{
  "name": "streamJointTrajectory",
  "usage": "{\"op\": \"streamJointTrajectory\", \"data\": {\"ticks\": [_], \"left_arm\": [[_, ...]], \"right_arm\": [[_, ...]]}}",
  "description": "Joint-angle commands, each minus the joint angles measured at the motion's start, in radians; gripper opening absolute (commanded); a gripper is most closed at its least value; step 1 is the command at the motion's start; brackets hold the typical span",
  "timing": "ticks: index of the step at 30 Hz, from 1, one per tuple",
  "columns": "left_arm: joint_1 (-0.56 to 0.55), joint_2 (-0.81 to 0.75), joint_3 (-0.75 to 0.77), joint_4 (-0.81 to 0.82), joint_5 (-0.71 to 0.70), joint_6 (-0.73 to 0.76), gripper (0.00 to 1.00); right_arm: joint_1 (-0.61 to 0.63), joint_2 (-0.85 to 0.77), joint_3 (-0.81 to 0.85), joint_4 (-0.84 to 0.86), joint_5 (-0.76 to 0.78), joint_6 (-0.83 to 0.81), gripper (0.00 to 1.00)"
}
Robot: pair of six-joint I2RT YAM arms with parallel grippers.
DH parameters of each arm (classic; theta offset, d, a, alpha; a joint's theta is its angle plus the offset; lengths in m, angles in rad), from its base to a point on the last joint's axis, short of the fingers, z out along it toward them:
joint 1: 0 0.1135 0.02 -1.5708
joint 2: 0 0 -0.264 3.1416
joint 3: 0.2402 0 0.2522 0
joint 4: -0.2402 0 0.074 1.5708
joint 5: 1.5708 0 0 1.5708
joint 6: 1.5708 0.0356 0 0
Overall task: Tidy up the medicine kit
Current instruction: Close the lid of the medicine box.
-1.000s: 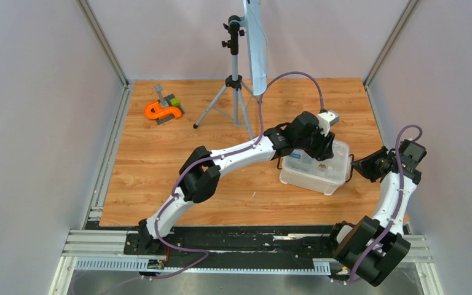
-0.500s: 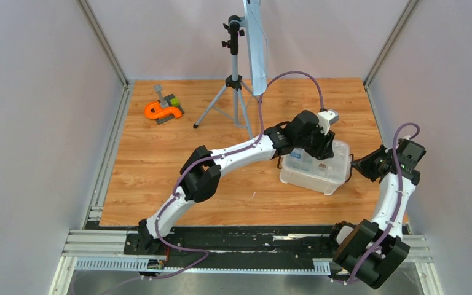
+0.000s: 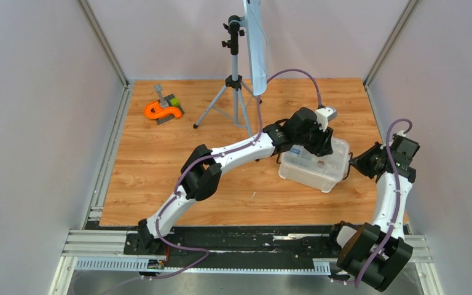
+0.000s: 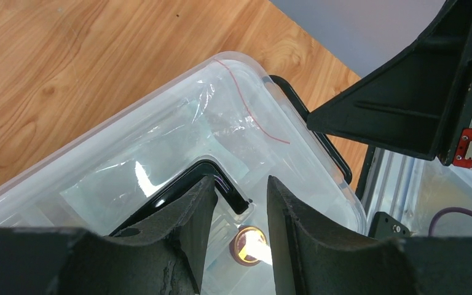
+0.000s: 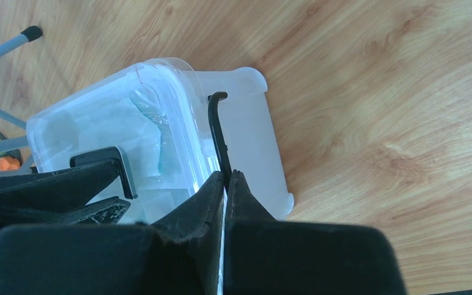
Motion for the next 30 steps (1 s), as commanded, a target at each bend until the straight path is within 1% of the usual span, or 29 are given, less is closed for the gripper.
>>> {"op": "streamJointTrajectory", "data": {"ticks": [1, 4, 9, 14, 19, 24, 30], "left_arm": [[-0.036, 0.188, -0.090, -0.282, 0.006, -0.008, 0.47], [-0.036, 0.190, -0.091, -0.280, 0.009, -0.010, 0.47], [-0.041, 0.199, -0.090, -0.279, 0.014, -0.011, 0.47], [-0.042, 0.207, -0.090, -0.277, 0.020, -0.012, 0.47], [-0.043, 0.214, -0.089, -0.276, 0.027, -0.015, 0.47], [-0.044, 0.220, -0.090, -0.276, 0.031, -0.016, 0.47], [-0.045, 0.222, -0.086, -0.276, 0.035, -0.014, 0.47]], "right_arm": [[0.100, 0.002, 0.032, 0.008, -0.215, 0.066, 0.00], [0.145, 0.018, 0.036, 0.027, -0.210, 0.079, 0.00], [0.238, 0.026, 0.074, 0.034, -0.131, 0.092, 0.00], [0.260, 0.019, 0.100, 0.040, -0.113, 0.110, 0.00], [0.283, 0.028, 0.092, 0.057, -0.116, 0.123, 0.00], [0.303, 0.018, 0.081, 0.163, -0.140, 0.173, 0.00], [0.352, 0.059, 0.080, 0.303, -0.170, 0.226, 0.00]]}}
